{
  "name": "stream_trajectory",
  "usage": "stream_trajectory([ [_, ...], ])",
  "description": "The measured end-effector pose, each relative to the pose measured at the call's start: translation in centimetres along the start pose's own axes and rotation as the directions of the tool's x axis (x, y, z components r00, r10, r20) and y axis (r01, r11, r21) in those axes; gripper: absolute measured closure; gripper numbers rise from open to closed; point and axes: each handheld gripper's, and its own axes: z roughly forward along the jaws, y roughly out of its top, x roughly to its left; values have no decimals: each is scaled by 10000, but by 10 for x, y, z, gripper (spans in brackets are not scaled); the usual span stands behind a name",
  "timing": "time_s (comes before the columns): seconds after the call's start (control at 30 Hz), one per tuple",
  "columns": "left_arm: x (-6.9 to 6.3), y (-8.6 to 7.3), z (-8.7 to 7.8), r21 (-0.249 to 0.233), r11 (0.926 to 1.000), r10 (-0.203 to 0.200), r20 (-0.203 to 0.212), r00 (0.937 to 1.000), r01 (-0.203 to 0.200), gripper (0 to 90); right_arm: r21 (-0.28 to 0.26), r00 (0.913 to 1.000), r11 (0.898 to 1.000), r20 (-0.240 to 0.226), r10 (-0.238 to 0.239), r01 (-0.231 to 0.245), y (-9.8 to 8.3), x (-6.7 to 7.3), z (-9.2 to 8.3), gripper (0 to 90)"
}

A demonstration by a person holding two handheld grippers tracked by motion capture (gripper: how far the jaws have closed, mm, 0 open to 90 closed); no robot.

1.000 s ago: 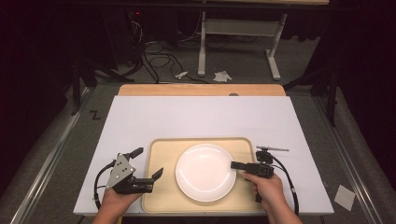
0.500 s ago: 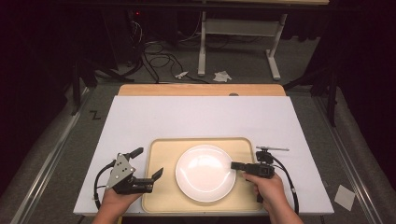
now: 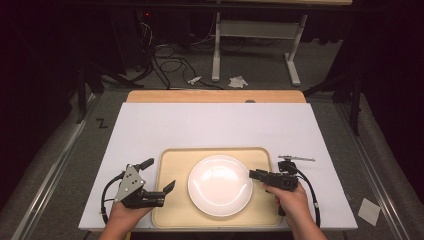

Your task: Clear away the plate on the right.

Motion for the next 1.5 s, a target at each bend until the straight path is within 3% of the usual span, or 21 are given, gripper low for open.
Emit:
stream_trajectory([
  [0.2,-1,0,0,-11,10000,19,17,10000,-19,65,-200,9991,9990,78,-410,411,1,2,-4,543],
  [0.33,-1,0,1,-14,10000,43,41,10000,-43,65,-319,9958,9957,302,-861,871,4,6,-9,439],
  [0.5,-1,0,1,27,10000,29,47,10000,-29,65,-691,9766,9770,897,-1954,2019,9,13,-21,280],
  [0.6,-1,-1,1,111,9999,13,15,10000,-14,65,-849,9670,9663,995,-2347,2432,10,16,-29,215],
  [0.7,-2,-1,2,153,9999,25,37,10000,-26,65,-860,9423,9434,1309,-3080,3203,8,18,-37,156],
  [1.0,-8,2,4,181,9998,51,185,9998,-54,64,-1449,9278,9227,1694,-3325,3572,4,14,-72,65],
  [1.03,-8,2,5,184,9998,-12,198,9998,8,64,-1695,9174,9082,1865,-3516,3826,1,12,-80,60],
  [1.07,-8,2,5,176,9998,-58,186,9998,55,64,-1803,9122,9009,1942,-3608,3948,-1,11,-84,60],
  [1.3,-8,1,6,243,9992,-318,220,9993,312,64,-2401,9111,8852,2145,-3520,3985,-17,0,-99,48],
  [1.33,-8,2,7,288,9990,-348,220,9992,342,64,-2591,9099,8781,2196,-3519,4021,-23,-4,-105,39],
  [1.5,-11,2,10,425,9986,-328,333,9989,314,58,-2771,9120,8743,2208,-3458,3986,-28,-7,-113,27],
])
